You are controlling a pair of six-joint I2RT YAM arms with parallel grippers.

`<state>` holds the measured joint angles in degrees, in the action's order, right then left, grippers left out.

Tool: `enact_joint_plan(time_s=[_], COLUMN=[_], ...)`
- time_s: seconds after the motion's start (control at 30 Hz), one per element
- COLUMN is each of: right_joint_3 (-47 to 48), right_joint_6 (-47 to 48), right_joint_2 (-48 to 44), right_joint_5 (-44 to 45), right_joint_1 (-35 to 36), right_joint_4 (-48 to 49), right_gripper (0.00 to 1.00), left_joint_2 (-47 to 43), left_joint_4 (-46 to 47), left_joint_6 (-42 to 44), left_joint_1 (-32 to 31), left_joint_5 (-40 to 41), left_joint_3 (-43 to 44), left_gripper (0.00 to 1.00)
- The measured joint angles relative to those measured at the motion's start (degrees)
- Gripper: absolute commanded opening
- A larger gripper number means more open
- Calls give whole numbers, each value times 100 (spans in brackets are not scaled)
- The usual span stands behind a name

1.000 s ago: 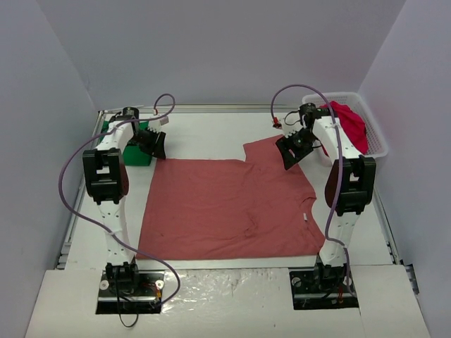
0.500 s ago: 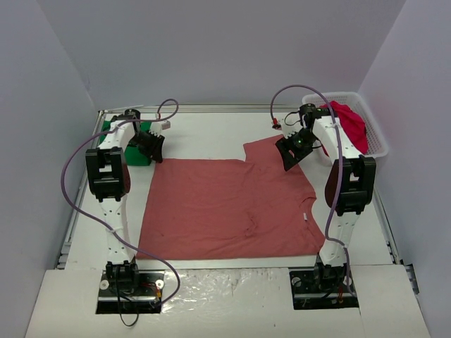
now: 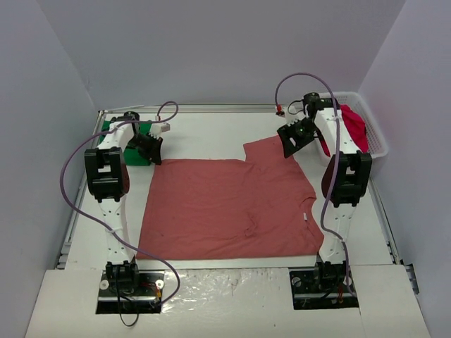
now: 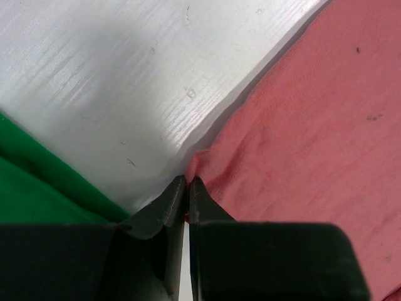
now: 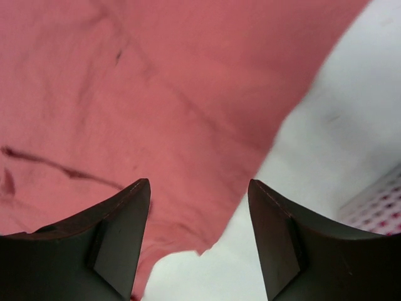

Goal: Fold and stack the t-shirts
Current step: Grap the side of the flattened tshirt furthest away from the robot with both arms

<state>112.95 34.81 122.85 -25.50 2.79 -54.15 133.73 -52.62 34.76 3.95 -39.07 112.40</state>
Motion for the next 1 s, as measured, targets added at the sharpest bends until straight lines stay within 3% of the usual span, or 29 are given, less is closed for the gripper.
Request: enact_joint_plan(time_s=[0.2,0.33,0.63,1.0], right_joint_3=[1843,2413,2855,3193], right_joint_6=[-570,-876,-1178,-1591], right_joint_2=[1093,1661,2643,3075], right_joint_5=[286,476,560,413], right_joint_1=[-61,-11,48,22], right_joint_4=[227,424,931,1558], right_gripper=[60,61,66,68], left_joint_2=[-299,-378,-479,-479], left_joint_4=[433,586,807,885], left_joint_6=[-254,-396,-612,-743], left_joint_1=[26,26,26,17], left_joint_5=[-17,-13,15,57], left_joint_3=[-542,-688,-870,-881], left_gripper=[2,2,2,2])
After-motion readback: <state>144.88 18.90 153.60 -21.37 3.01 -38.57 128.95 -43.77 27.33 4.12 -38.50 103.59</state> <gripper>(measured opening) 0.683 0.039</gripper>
